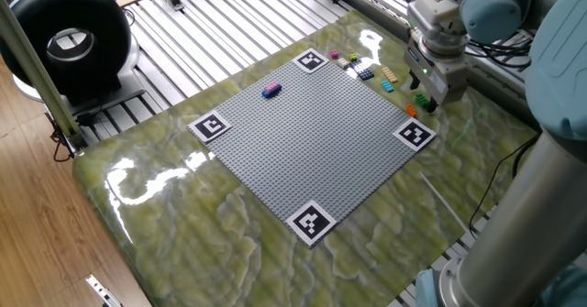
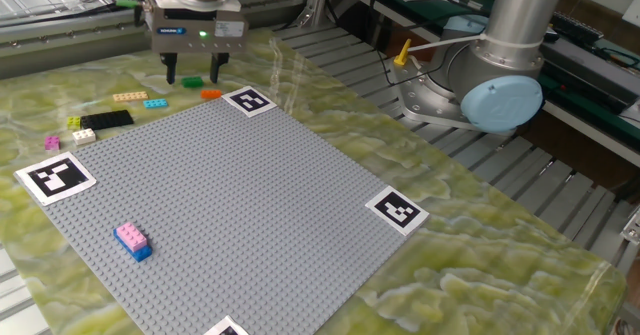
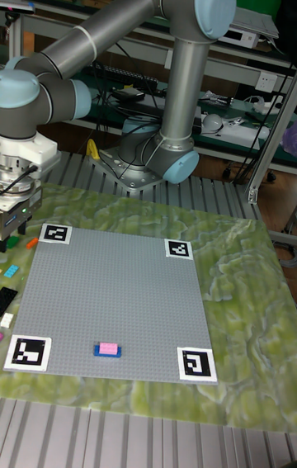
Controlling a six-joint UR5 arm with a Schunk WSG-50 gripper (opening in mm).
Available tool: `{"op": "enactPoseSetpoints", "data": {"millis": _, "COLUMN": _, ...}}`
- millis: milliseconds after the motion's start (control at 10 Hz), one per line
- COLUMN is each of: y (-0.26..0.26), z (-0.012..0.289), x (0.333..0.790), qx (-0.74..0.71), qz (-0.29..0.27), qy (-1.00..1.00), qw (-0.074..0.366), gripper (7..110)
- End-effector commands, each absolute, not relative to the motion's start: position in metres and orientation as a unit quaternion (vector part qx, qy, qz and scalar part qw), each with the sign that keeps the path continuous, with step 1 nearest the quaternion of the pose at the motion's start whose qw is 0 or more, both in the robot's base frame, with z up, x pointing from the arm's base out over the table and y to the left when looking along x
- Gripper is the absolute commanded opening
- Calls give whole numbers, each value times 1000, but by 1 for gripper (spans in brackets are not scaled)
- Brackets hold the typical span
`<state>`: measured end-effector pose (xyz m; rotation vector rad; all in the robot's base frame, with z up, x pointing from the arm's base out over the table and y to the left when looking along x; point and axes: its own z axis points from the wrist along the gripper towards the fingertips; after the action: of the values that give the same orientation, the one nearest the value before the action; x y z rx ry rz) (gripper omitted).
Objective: Stack small Lego blocks one on top of the other
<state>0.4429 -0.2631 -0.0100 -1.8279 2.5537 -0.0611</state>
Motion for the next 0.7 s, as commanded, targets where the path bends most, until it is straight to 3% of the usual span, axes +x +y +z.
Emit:
{"op": "enactPoseSetpoints", "data": {"millis": 0, "y": -262, "z": -11, "x": 443, "qx": -572, "qz": -15, "qy": 820, "qw": 3, "gripper": 44}}
{"op": "enactPoseSetpoints", "data": {"millis": 600, "y": -261, "z": -12, "x": 444, "qx": -572, "qz": -15, "qy": 820, "qw": 2, "gripper": 44}}
